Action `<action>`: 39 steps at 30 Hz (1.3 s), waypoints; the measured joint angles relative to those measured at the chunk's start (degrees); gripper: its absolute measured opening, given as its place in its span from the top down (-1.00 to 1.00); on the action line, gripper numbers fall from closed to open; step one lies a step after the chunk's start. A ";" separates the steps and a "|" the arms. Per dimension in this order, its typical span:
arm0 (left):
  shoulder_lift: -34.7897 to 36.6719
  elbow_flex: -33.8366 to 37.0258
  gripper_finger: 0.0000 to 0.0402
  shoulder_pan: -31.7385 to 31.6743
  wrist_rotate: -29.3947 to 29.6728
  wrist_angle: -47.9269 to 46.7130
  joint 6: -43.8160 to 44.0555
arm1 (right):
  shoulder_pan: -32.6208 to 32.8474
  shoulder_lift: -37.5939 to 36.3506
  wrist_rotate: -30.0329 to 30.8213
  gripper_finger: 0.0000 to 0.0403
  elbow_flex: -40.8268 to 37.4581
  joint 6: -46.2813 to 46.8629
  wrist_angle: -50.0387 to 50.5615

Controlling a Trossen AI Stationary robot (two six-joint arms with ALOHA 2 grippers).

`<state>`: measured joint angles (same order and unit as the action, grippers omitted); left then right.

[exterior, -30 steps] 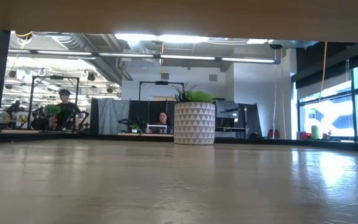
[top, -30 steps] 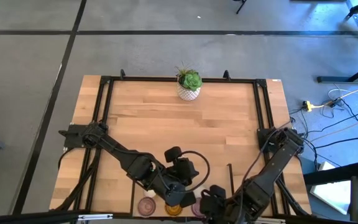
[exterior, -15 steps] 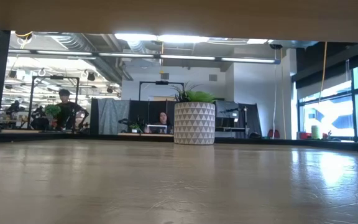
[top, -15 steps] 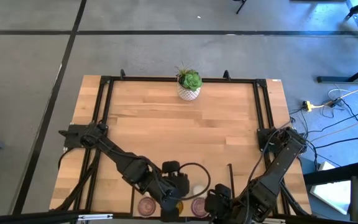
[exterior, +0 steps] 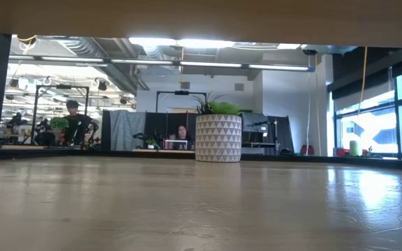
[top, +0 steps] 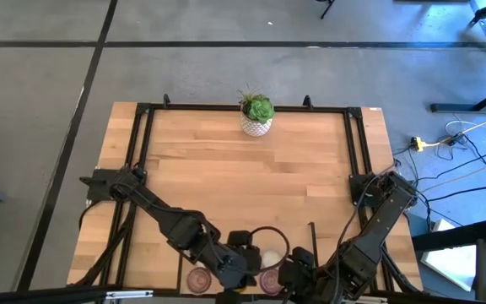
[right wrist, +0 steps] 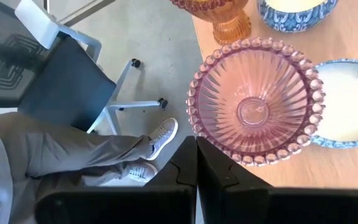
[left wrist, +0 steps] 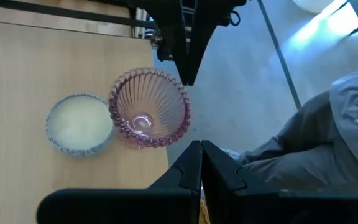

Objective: Pick & Place candle stick holders
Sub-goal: Adjust the pink candle holder on the shelf

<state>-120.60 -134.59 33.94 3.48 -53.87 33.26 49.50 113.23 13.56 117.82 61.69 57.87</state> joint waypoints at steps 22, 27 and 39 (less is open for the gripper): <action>-2.72 0.16 0.99 -0.46 -2.55 -0.23 -1.23 | -0.41 -0.43 2.49 1.00 -0.02 0.87 1.20; -2.75 0.16 0.99 -0.78 -3.56 -0.34 -2.16 | -0.68 -0.81 3.02 1.00 -0.02 0.88 1.53; -2.78 0.17 0.99 -1.79 -4.99 -1.09 -3.23 | 2.43 -1.07 15.23 1.00 0.94 5.58 4.78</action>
<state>-123.37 -134.42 32.15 -1.51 -54.96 30.03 51.93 112.16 28.78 118.76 67.27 62.64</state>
